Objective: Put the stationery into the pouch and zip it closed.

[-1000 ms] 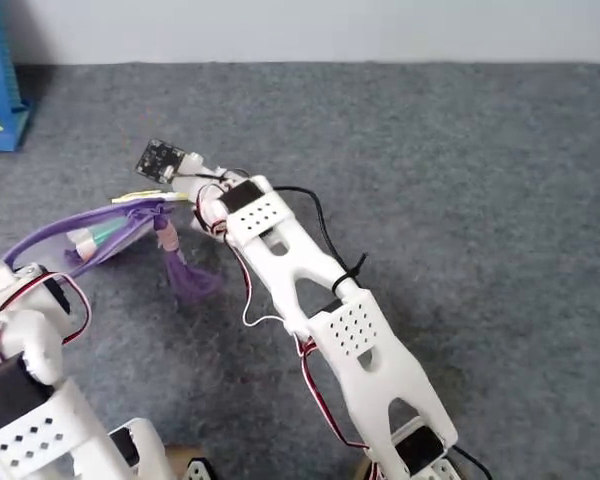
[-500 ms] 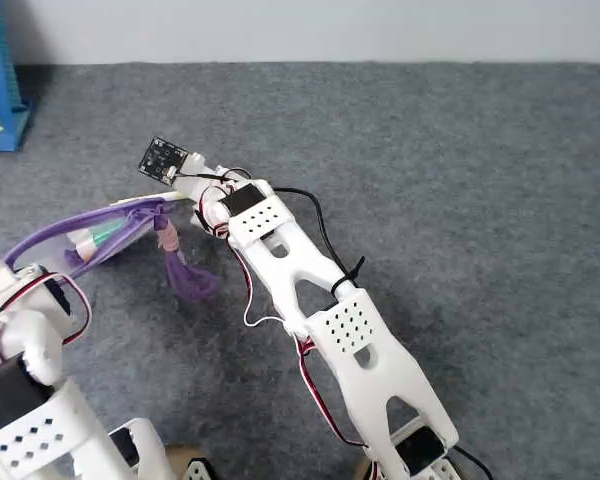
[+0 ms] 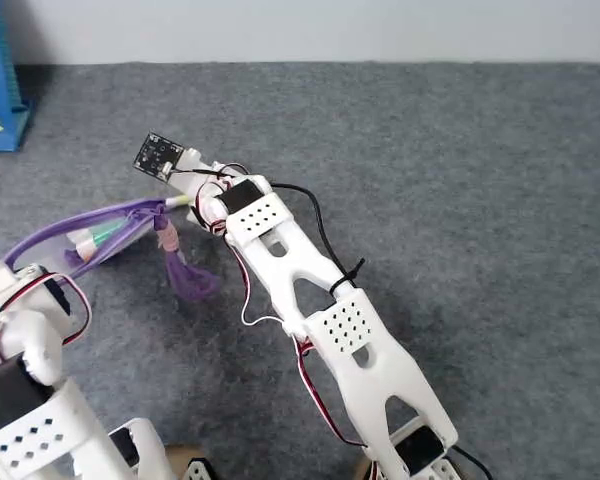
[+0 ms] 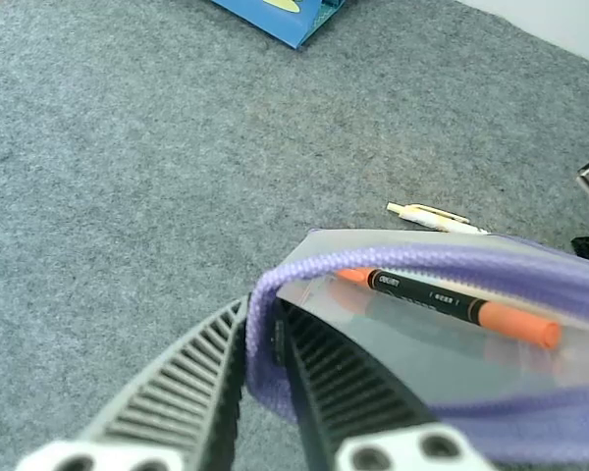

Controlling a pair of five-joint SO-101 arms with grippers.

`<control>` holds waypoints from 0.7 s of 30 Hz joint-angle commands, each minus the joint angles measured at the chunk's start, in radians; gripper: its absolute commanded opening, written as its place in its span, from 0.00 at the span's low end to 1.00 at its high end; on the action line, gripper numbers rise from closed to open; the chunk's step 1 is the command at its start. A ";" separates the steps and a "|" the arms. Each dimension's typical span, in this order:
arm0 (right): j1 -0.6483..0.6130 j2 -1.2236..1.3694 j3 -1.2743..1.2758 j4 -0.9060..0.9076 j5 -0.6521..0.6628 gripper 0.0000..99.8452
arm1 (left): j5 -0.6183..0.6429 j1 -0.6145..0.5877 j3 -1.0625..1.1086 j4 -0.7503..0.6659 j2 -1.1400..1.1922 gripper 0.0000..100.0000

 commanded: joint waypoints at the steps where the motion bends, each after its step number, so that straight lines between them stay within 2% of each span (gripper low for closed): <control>1: -0.001 -0.028 -0.063 -0.016 0.000 0.18 | -0.014 -0.006 0.001 0.005 -0.002 0.01; 8: -0.005 0.025 -0.054 -0.150 0.000 0.18 | -0.014 -0.006 0.001 0.005 -0.002 0.01; 16: -0.022 0.102 -0.107 -0.180 0.005 0.18 | -0.015 -0.006 0.001 0.006 -0.002 0.01; 21: -0.018 0.162 -0.107 -0.265 0.008 0.18 | -0.015 -0.006 0.001 0.006 -0.002 0.01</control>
